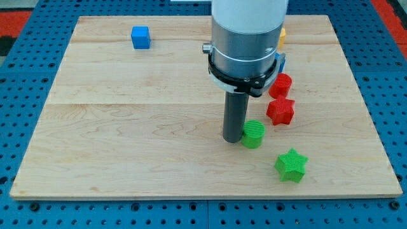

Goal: Slide blue cube closer to the yellow heart

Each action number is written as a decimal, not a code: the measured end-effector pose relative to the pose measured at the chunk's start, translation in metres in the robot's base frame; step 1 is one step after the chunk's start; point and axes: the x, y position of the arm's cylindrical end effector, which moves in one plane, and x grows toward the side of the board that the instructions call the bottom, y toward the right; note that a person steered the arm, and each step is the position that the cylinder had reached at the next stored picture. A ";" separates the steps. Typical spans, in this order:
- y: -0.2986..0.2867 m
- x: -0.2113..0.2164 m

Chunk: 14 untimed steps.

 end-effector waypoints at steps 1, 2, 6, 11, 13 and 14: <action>0.022 0.000; 0.038 0.000; -0.122 -0.082; -0.185 -0.254; -0.206 -0.275; -0.178 -0.285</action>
